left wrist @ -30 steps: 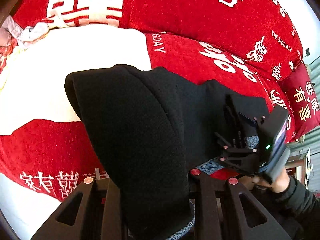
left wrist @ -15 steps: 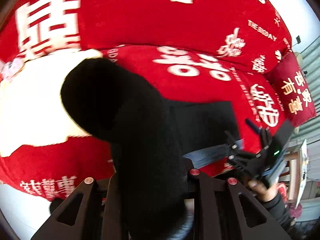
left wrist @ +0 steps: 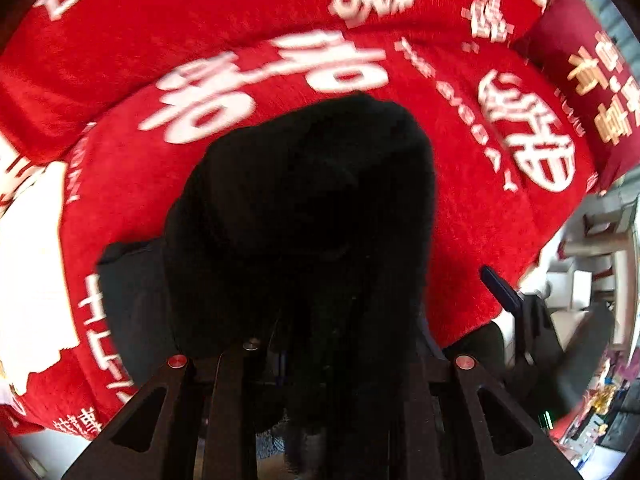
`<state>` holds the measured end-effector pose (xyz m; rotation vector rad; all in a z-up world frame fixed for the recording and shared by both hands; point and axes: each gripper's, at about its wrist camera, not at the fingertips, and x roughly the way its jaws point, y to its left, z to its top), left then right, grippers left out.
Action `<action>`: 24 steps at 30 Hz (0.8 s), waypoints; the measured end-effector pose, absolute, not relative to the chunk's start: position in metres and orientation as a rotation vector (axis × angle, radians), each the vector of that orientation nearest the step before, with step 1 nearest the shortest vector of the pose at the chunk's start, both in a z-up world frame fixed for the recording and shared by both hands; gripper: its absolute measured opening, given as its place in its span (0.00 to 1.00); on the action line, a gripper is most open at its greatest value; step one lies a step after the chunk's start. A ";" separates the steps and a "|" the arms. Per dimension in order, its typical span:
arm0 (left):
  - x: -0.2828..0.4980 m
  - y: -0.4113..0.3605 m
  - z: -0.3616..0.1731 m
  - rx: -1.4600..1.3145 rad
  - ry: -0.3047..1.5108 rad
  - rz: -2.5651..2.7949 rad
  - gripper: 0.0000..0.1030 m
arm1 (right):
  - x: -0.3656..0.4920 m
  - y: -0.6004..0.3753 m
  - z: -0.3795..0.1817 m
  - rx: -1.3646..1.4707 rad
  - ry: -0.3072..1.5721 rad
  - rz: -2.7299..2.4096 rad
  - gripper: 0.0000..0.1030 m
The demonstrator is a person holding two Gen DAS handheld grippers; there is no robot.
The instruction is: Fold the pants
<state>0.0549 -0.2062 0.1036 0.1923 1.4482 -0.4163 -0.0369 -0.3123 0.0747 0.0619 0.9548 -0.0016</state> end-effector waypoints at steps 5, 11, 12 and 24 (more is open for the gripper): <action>0.067 -0.227 0.056 0.201 1.498 -0.394 0.36 | -0.057 -0.317 0.072 0.124 0.930 0.098 0.89; 0.060 -0.227 0.083 0.149 1.444 -0.473 0.61 | -0.068 -0.307 0.077 0.214 0.878 0.347 0.91; 0.060 -0.224 0.088 0.136 1.439 -0.486 0.61 | -0.066 -0.302 0.076 0.224 0.883 0.376 0.91; 0.031 -0.118 0.136 0.010 1.145 -0.346 0.99 | -0.048 -0.263 0.075 0.162 0.924 0.387 0.83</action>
